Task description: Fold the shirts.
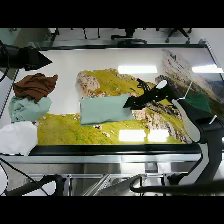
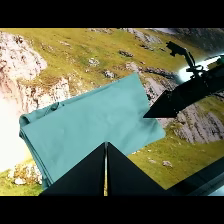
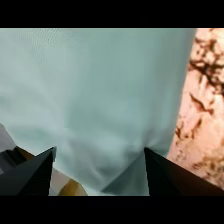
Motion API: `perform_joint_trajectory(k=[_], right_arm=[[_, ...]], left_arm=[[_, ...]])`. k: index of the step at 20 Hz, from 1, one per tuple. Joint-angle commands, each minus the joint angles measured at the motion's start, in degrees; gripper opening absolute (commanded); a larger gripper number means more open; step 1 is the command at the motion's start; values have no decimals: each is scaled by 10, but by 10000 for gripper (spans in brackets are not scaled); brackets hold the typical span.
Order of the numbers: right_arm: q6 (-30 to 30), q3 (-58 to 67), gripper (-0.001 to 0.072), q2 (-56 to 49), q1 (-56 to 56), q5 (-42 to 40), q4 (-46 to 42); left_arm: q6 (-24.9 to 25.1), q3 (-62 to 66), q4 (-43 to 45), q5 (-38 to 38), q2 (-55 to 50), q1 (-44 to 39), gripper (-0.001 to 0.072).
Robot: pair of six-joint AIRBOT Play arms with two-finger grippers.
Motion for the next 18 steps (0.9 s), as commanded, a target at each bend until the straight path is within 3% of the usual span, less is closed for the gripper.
perform_joint_trajectory(k=[1,2,9,10,11,18], right_arm=[[-23,-1,541,-24,18,-8,37],[-39,0,453,-24,18,-8,55],[-38,10,465,12,-37,37,66],[-38,10,545,18,-48,35,67],[-38,9,672,19,-56,32,65],[-34,9,680,-37,-27,9,55]], left_arm=[[0,0,0,-4,0,0,12],[0,0,0,-4,0,0,12],[0,0,0,-11,0,0,12],[0,0,0,-10,0,0,12],[0,0,0,-9,0,0,12],[1,0,0,-9,0,0,12]])
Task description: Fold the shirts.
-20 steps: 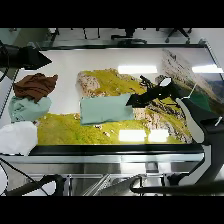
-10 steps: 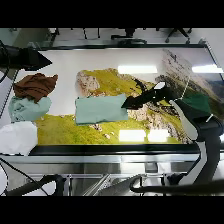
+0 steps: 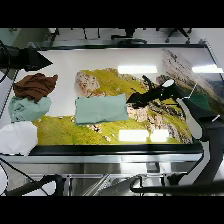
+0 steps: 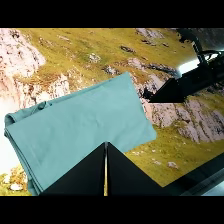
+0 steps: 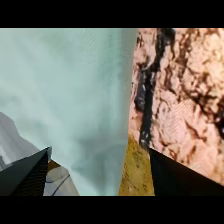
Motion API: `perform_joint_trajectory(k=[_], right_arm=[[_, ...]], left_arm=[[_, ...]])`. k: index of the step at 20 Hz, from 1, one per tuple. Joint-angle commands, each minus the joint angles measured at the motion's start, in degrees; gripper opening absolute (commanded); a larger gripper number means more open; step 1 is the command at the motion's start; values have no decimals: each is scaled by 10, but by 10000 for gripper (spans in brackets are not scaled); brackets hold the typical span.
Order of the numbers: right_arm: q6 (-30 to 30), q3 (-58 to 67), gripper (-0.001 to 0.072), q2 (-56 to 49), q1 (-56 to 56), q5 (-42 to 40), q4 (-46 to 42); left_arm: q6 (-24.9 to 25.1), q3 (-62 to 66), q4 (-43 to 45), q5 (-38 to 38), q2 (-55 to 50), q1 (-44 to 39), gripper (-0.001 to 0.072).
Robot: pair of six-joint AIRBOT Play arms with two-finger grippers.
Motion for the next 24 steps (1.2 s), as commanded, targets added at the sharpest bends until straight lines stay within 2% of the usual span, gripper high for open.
perform_joint_trajectory(k=[1,5,6,8,9,14,24], right_arm=[[2,0,680,-31,20,-10,-2],[-10,0,674,-46,47,-26,23],[-20,1,576,-45,52,-25,40],[-41,9,181,-43,57,-4,86],[-40,19,34,-37,56,11,91],[-18,84,19,60,15,23,87],[44,104,18,213,-249,-31,87]], left_arm=[[6,0,0,0,0,0,12],[11,0,0,-1,0,0,12],[11,0,0,-1,0,0,12],[11,0,0,0,0,0,12],[11,0,0,0,0,0,12],[11,0,0,-3,0,0,12],[11,0,0,-7,0,0,12]])
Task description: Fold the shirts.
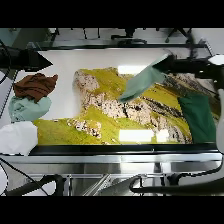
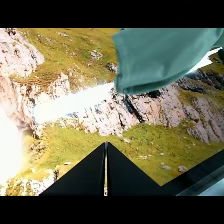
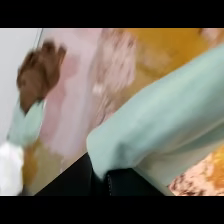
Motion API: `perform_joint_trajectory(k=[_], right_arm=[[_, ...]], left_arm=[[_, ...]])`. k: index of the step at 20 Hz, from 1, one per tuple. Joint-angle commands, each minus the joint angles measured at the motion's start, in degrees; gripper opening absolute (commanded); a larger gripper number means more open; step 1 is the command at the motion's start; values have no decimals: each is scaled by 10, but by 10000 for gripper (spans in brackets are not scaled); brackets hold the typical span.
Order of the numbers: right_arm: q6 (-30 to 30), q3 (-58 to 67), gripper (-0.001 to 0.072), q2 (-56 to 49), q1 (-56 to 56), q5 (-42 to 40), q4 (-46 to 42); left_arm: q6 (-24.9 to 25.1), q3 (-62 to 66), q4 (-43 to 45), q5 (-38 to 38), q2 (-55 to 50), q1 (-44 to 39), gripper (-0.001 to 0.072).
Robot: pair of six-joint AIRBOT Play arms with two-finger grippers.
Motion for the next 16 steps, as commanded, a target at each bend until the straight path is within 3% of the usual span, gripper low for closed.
perform_joint_trajectory(k=[1,9,16], right_arm=[[24,3,18,39,-106,-19,3],[22,9,18,54,-286,-8,3],[1,10,18,53,-309,19,-5]], left_arm=[[0,0,0,-1,0,0,12],[6,0,0,-1,0,0,12],[6,0,0,-2,0,0,12]])
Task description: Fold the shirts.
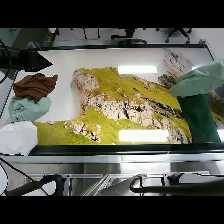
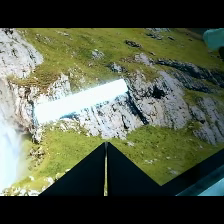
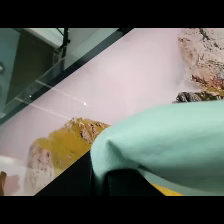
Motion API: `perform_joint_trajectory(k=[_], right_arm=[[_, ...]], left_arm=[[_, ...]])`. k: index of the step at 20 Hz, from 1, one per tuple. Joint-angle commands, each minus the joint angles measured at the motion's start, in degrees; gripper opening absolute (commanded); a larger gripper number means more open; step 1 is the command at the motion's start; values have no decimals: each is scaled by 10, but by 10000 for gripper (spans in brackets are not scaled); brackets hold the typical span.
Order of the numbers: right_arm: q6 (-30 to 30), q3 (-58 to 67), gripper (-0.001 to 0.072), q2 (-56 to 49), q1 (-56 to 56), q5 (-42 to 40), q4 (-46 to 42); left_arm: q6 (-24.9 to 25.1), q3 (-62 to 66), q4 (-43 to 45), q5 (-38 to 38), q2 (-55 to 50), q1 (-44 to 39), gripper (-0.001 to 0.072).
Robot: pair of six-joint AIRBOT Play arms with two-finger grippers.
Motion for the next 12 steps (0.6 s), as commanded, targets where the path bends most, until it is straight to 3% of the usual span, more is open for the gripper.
perform_joint_trajectory(k=[1,4,8,10,12], right_arm=[[10,1,18,3,-8,29,-24],[103,1,19,22,-8,73,-152],[319,-6,19,44,-7,192,-356],[368,-29,19,54,-7,265,-450],[377,-63,20,58,-7,314,-532]], left_arm=[[-1,0,0,-1,0,0,12],[-1,0,-1,-3,0,0,12],[-1,0,-1,-9,0,0,12],[-1,0,-1,-23,0,0,12],[-1,0,-1,-31,0,0,12]])
